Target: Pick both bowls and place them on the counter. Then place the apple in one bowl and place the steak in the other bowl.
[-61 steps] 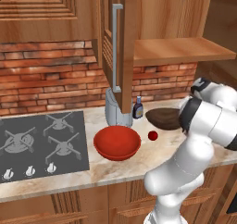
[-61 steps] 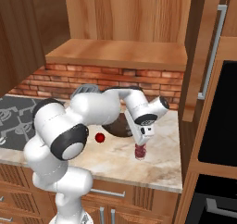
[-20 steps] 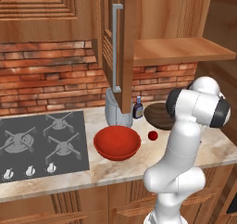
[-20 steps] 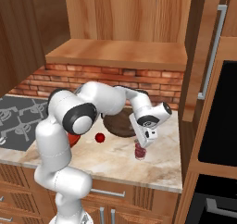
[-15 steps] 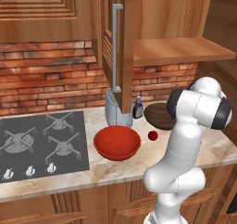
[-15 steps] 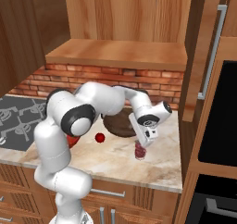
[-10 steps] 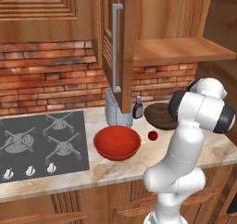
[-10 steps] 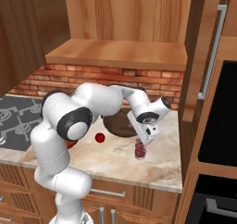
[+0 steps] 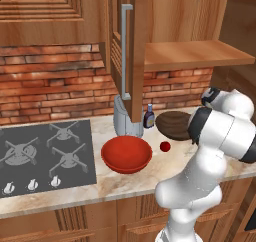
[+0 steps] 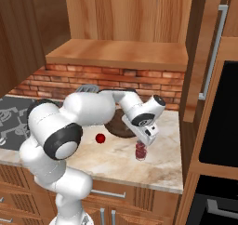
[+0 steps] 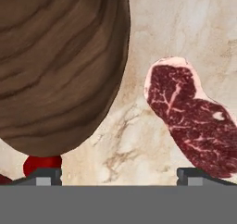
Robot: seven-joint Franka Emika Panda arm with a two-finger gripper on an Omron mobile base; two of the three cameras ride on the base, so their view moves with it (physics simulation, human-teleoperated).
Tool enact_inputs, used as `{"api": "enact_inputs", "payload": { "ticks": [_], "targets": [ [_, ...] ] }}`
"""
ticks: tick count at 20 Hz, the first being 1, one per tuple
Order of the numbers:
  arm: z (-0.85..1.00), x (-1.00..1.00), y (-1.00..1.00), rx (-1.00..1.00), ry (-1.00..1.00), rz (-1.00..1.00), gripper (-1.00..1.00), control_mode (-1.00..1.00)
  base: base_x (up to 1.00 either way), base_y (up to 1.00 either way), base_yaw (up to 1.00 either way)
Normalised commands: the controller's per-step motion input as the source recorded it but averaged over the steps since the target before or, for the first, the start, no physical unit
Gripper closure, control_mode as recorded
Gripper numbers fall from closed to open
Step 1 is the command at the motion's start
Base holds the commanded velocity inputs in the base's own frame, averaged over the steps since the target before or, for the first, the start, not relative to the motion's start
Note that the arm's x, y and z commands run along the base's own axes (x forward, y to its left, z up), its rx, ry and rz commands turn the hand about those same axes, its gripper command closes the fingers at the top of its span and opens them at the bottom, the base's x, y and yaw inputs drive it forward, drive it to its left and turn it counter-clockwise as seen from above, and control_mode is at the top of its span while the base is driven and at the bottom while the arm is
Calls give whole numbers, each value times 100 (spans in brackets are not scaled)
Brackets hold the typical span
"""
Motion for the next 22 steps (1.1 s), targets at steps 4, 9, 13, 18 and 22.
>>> {"api": "enact_inputs", "payload": {
  "ticks": [4,9,13,18,22],
  "targets": [
    [2,-44,2,-15,-12,22,-100,-100,0,0,0],
    [2,-33,0,-14,-7,19,-100,-100,0,0,0],
    [-2,-9,0,-16,-6,18,-100,-100,0,0,0],
    [-8,3,-2,-14,-19,24,-100,-100,0,0,0],
    [-3,7,-7,-9,-6,30,-100,-100,0,0,0]
  ]
}}
